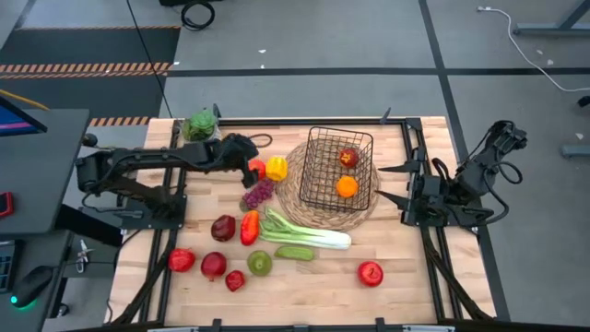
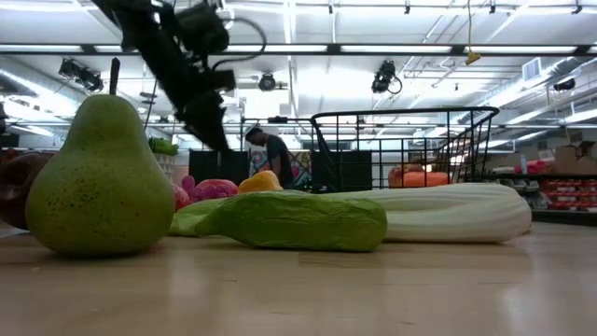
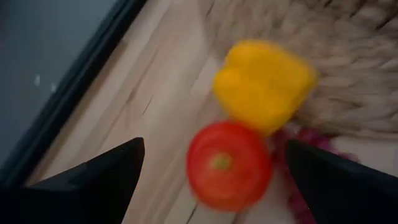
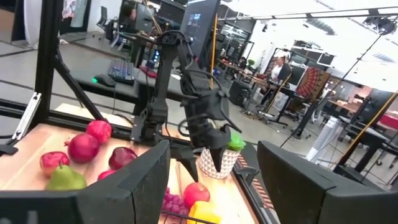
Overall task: Build produce basket
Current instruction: Put the apple into the wire basket
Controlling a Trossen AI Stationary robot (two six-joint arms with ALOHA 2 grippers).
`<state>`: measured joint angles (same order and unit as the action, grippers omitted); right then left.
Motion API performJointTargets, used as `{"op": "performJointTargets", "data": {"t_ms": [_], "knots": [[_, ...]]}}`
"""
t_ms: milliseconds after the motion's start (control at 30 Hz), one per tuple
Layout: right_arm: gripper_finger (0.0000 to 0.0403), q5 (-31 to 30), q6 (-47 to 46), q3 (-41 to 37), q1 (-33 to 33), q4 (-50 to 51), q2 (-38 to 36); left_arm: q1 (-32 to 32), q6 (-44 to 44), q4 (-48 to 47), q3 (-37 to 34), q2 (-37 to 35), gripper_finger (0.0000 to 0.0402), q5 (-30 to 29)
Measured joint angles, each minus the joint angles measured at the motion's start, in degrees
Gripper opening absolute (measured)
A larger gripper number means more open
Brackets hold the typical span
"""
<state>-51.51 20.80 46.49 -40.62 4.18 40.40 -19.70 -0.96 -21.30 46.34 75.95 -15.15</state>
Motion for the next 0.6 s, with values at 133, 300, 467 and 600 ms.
{"op": "performJointTargets", "data": {"t_ms": [133, 300, 467, 600], "knots": [[0.0247, 0.6, 0.0, 0.0, 1.3, -0.1, 0.0, -5.4, 0.1, 5.0, -2.6, 1.6, 0.0395, 6.8], [0.0247, 0.6, 0.0, 0.0, 2.3, 0.0, 0.1, -8.7, 1.4, 9.6, -3.6, 3.8, 0.0395, 14.5], [0.0247, 0.8, 0.0, 0.0, 2.3, 0.0, 0.7, -9.8, 3.2, 9.3, -3.7, 6.8, 0.0395, 15.2], [0.0247, 0.8, 0.0, 0.0, 2.3, 0.0, 0.9, -9.6, 4.4, 8.7, -3.6, 10.3, 0.0395, 17.6]]}}
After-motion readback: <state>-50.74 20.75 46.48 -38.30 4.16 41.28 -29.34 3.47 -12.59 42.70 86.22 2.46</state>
